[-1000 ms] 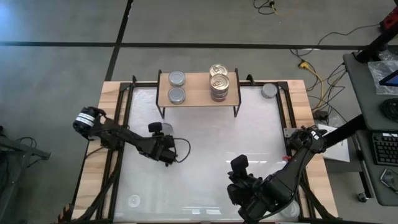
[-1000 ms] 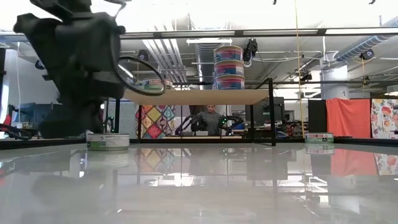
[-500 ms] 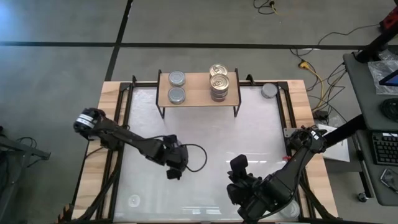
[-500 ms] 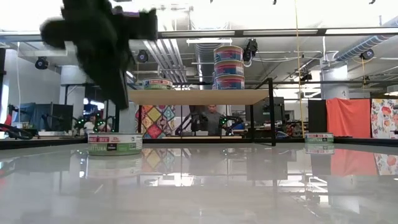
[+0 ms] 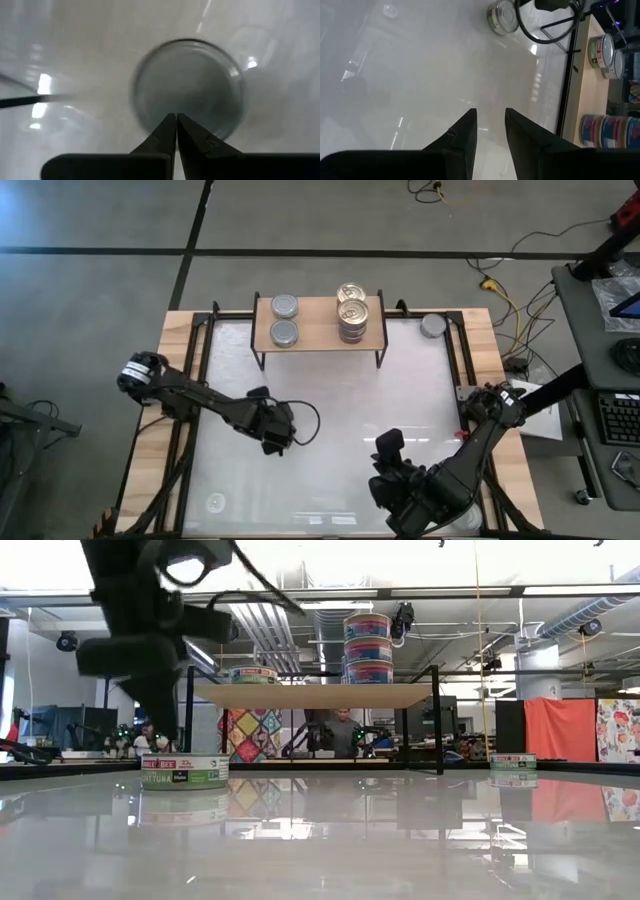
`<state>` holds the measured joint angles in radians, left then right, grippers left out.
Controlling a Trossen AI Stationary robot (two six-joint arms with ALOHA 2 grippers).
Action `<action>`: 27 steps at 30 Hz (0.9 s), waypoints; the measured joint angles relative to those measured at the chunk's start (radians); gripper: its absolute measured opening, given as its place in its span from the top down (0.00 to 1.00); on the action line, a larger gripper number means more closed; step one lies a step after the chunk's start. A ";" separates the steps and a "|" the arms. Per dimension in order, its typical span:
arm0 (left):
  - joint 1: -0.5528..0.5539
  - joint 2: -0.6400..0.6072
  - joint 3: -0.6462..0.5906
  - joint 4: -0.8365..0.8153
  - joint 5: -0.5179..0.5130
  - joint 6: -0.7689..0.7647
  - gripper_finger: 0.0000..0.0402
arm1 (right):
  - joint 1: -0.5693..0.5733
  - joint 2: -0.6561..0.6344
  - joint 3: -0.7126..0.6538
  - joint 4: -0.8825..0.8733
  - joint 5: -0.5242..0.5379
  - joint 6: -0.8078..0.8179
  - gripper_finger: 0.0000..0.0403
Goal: Stack canned seafood by type on shelf
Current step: Stack the green tuna can on top of the other green tuna can on the shelf
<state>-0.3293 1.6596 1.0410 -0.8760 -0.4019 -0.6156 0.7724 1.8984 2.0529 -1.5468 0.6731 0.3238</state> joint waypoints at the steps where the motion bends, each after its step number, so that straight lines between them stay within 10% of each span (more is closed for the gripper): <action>1: -0.001 0.003 -0.015 0.044 0.015 -0.015 1.00 | 0.002 0.000 -0.003 -0.002 0.000 0.003 0.77; 11: -0.004 0.005 -0.007 0.466 0.064 0.043 1.00 | 0.000 0.000 -0.004 -0.014 0.001 -0.010 0.83; 20: -0.021 -0.003 0.162 -0.015 -0.044 -0.039 1.00 | 0.000 0.000 -0.004 -0.009 0.008 -0.033 0.83; 27: 0.005 0.005 0.013 0.042 -0.025 -0.229 1.00 | 0.000 0.000 -0.008 -0.004 0.008 -0.029 0.80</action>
<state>-0.3241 1.6643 1.0538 -0.8343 -0.4271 -0.8451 0.7719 1.8984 2.0453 -1.5513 0.6811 0.2943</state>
